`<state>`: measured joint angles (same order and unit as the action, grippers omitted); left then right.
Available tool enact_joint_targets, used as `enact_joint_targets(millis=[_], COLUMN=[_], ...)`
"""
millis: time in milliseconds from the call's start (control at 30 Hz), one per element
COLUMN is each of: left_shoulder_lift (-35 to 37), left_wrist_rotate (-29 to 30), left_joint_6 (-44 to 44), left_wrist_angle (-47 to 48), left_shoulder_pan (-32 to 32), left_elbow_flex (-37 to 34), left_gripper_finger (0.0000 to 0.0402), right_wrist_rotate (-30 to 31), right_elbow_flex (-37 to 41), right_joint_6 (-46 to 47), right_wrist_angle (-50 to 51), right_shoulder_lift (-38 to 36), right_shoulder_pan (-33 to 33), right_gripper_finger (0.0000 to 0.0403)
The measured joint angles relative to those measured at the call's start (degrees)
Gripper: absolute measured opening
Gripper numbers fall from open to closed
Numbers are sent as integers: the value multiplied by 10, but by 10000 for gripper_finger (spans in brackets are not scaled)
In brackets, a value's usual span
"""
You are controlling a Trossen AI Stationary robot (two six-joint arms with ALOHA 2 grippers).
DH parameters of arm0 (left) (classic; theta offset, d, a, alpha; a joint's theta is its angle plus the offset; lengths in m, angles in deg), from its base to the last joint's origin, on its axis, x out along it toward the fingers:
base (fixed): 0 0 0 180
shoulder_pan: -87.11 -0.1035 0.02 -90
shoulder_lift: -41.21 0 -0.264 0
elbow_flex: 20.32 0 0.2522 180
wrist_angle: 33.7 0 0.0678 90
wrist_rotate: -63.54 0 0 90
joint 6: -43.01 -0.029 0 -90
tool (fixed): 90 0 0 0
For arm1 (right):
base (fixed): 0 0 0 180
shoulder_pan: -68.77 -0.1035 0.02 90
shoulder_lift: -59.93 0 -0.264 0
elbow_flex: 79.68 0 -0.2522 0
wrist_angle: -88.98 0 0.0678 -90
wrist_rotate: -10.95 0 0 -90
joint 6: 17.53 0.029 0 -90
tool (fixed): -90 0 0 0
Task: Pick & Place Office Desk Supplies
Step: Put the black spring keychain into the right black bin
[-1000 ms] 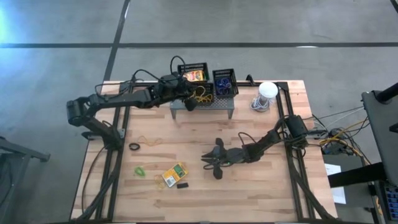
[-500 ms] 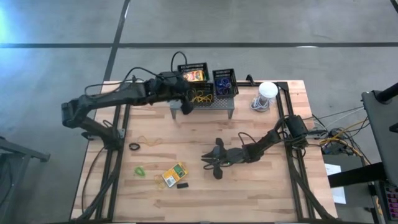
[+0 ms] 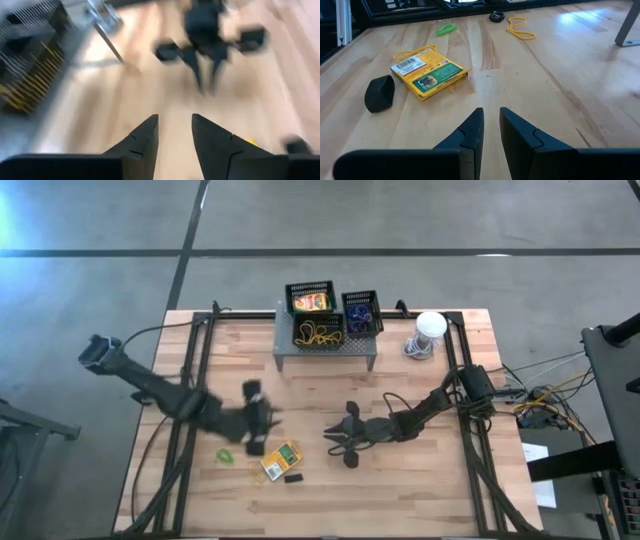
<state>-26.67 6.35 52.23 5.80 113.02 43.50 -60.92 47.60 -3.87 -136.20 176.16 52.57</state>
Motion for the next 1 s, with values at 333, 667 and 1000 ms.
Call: enact_joint_targets(millis=[333,667,1000], left_shoulder_lift=[10,11,4], left_wrist_rotate=[-60,-153,-118], left_joint_6=[533,804,831], left_wrist_angle=[225,467,445], left_shoulder_pan=[95,38,18], left_elbow_flex=[-72,-87,-92], left_gripper_finger=[119,120,149], right_wrist_rotate=[0,0,-2], right_elbow_flex=[-8,-14,-14], right_joint_6=[-24,-23,-19], right_wrist_angle=[0,0,8], right_shoulder_lift=[0,0,0], right_shoulder_pan=[11,22,22], right_gripper_finger=[61,61,61])
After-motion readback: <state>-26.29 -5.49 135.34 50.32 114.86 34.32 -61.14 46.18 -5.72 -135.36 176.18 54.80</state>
